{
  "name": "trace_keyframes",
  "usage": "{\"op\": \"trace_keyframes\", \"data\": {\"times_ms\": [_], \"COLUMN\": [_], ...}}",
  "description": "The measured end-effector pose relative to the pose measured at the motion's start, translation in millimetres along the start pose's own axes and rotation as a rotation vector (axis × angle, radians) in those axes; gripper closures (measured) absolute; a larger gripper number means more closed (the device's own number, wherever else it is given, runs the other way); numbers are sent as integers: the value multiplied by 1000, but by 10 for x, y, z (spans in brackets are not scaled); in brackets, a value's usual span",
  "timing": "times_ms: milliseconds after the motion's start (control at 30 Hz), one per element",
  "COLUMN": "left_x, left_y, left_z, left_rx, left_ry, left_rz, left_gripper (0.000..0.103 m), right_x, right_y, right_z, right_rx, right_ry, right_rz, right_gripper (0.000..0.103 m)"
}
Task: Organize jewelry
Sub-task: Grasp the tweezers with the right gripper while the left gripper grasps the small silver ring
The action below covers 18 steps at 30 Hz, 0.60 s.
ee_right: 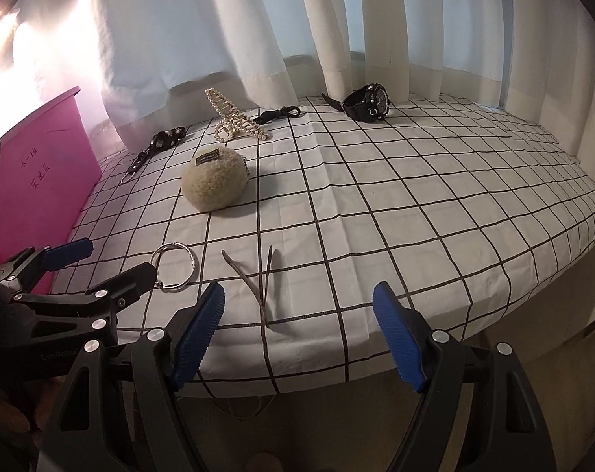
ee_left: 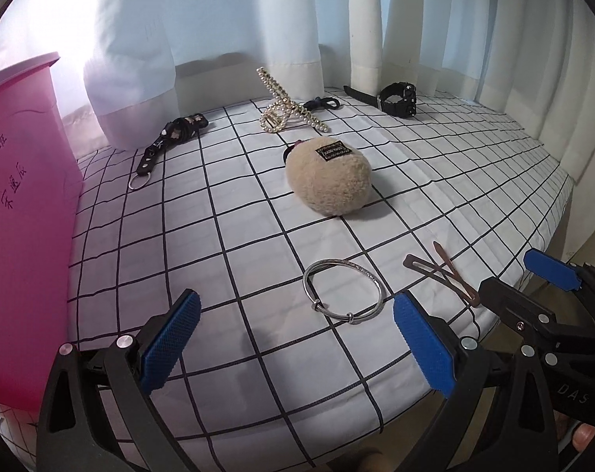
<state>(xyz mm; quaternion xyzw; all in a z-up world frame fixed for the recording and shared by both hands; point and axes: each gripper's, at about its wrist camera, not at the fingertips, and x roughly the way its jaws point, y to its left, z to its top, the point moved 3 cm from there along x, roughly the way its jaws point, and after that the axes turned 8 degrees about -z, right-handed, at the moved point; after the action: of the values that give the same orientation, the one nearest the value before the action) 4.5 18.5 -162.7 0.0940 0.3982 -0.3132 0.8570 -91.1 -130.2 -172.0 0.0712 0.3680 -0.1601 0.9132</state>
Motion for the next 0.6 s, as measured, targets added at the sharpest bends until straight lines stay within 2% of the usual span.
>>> {"op": "trace_keyframes", "data": {"times_ms": [200, 600], "left_x": [40, 205], "left_y": [5, 27], "left_z": [-50, -53], "left_rx": [23, 62], "left_ry": [-53, -49], "left_rz": [-10, 7], "left_gripper": [6, 6], "right_x": [21, 198], "right_y": [75, 130], "right_z": [-38, -78], "right_rx": [-75, -106], "right_ry": [-71, -78], "right_rz": [0, -31], "right_gripper": [29, 29]}}
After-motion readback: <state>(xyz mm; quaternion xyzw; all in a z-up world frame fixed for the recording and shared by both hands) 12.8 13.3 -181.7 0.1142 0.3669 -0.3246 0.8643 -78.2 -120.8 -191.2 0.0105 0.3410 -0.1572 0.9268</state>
